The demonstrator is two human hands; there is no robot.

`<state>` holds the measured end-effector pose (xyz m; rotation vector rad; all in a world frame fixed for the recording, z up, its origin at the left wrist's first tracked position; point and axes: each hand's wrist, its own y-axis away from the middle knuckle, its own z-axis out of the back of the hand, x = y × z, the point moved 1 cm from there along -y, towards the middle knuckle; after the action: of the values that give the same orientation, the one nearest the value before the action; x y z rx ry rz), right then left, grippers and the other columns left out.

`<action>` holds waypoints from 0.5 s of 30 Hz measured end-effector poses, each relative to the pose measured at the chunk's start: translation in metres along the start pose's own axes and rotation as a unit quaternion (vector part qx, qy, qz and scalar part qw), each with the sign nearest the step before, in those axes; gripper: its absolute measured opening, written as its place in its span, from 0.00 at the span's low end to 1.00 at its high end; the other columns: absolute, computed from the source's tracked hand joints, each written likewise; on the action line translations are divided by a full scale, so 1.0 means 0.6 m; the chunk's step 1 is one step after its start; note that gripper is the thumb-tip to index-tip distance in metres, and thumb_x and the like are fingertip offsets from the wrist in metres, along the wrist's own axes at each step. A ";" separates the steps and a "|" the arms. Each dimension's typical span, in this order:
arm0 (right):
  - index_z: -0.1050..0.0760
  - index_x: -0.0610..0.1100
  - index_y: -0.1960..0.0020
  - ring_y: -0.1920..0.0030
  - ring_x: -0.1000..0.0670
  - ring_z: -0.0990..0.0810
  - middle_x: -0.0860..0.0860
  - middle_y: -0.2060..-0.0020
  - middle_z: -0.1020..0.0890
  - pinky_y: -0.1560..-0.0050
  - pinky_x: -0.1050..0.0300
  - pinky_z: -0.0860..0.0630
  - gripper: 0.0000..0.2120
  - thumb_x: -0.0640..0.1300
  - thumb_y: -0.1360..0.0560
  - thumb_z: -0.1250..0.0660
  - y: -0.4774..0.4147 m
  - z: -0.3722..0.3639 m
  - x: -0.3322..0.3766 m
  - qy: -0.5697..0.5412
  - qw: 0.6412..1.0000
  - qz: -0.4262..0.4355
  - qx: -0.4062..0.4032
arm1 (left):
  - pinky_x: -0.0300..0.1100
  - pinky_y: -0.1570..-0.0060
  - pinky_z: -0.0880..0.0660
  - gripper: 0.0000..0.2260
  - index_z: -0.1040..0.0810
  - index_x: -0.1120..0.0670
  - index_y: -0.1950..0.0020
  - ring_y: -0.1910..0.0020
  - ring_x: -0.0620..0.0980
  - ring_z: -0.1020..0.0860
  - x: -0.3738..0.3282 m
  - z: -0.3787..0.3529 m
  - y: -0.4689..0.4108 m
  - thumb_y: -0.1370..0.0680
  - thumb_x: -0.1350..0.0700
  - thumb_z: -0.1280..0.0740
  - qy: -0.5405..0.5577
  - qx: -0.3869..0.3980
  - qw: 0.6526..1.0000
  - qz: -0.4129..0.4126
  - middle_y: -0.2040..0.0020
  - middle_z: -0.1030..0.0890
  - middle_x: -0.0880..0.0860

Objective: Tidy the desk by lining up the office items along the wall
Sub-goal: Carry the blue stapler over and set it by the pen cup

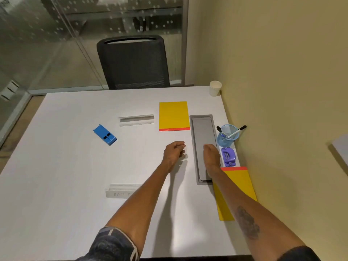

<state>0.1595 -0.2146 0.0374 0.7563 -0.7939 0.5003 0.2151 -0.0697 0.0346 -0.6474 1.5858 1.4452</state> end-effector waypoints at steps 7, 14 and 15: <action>0.22 0.39 0.45 0.44 0.43 0.23 0.42 0.44 0.20 0.45 0.53 0.28 0.14 0.45 0.20 0.42 0.078 -0.089 0.042 0.060 0.991 0.094 0.078 | 0.47 0.38 0.24 0.13 0.20 0.55 0.38 0.41 0.52 0.21 -0.009 0.128 0.042 0.21 0.59 0.35 -0.121 -0.031 0.990 -0.058 0.39 0.19 0.53; 0.32 0.44 0.28 0.28 0.44 0.33 0.46 0.27 0.33 0.26 0.50 0.38 0.22 0.52 0.19 0.44 0.182 -0.152 0.081 0.214 0.949 0.180 0.144 | 0.45 0.33 0.30 0.15 0.23 0.56 0.34 0.36 0.53 0.23 -0.029 0.256 0.105 0.21 0.58 0.36 -0.342 -0.021 0.933 -0.106 0.34 0.22 0.54; 0.33 0.44 0.27 0.28 0.44 0.33 0.46 0.27 0.33 0.26 0.49 0.38 0.22 0.52 0.19 0.44 0.197 -0.159 0.086 0.219 0.947 0.183 0.147 | 0.45 0.32 0.31 0.16 0.24 0.56 0.33 0.35 0.54 0.24 -0.030 0.271 0.116 0.20 0.57 0.36 -0.365 -0.011 0.925 -0.104 0.33 0.23 0.54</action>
<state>0.1564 -0.0604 0.0813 0.7341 -0.4419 1.0993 0.2070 0.0977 0.0946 -0.2238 0.8867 1.3271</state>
